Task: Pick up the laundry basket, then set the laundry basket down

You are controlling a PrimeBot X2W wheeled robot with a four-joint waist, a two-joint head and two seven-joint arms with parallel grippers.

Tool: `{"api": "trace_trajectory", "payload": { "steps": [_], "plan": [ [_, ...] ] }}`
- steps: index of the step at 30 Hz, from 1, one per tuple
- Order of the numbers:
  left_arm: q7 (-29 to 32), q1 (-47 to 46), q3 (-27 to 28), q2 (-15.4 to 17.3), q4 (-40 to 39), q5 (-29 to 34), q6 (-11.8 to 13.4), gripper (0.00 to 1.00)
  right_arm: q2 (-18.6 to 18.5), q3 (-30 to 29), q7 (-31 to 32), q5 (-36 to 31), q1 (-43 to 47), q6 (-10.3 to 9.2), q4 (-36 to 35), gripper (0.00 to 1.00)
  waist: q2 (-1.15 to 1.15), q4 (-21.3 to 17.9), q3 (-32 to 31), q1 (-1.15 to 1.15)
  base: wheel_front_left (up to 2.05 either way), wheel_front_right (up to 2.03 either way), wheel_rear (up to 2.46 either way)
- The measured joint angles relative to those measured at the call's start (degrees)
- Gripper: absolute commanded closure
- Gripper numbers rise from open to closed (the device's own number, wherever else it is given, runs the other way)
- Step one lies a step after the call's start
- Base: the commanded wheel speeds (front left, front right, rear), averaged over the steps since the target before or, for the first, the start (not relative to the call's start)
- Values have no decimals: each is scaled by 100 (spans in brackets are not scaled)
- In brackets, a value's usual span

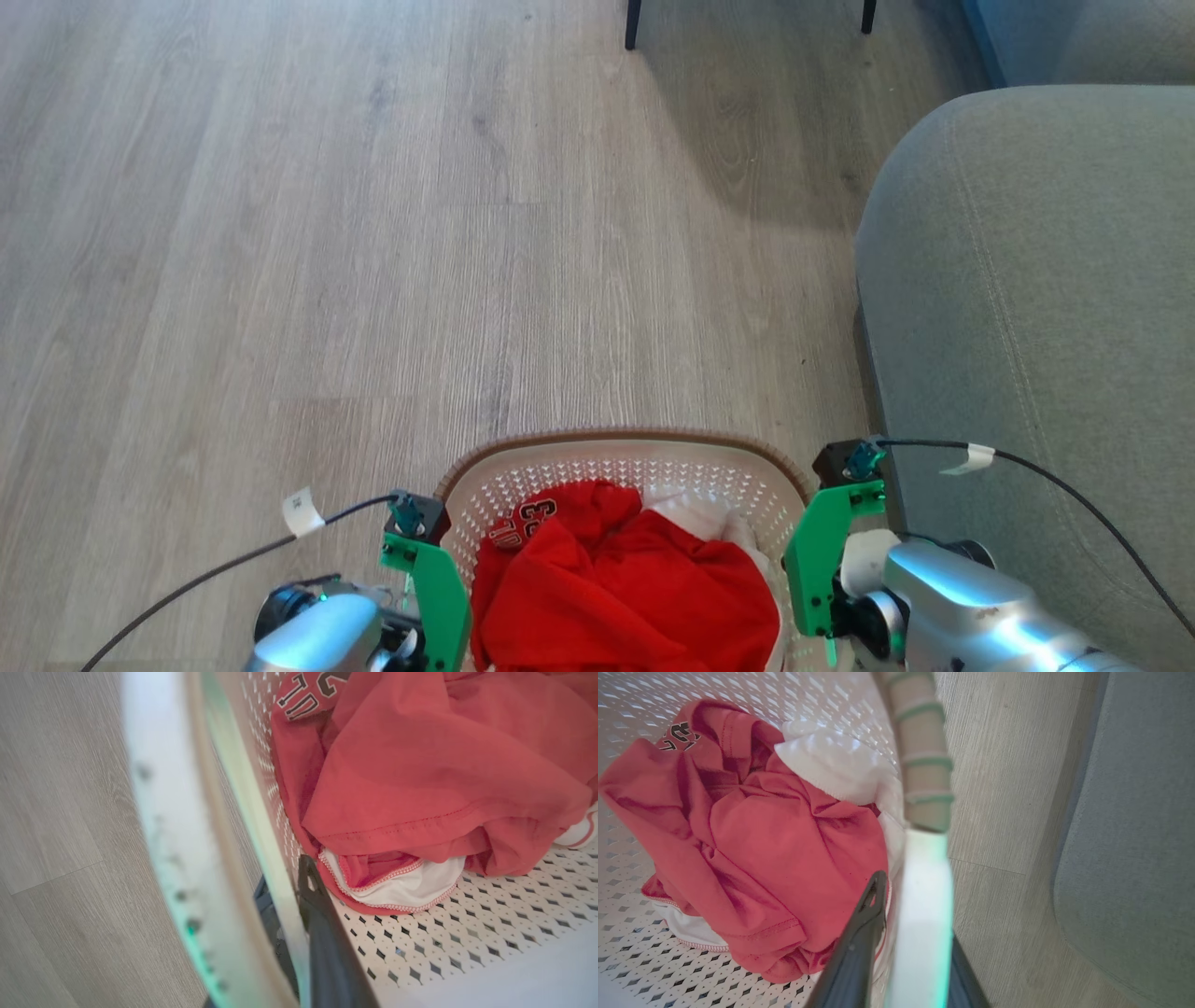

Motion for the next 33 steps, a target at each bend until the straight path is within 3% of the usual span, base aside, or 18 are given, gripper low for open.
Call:
{"api": "trace_trajectory", "payload": {
  "steps": [33],
  "plan": [
    [1, 0, -83, 1, 0, -101, 0, 100, -1, 25, 2, 15, 23, 0, 0, 100, -1, -8, -44, 1, 0, 0, 0]
  ]
}}
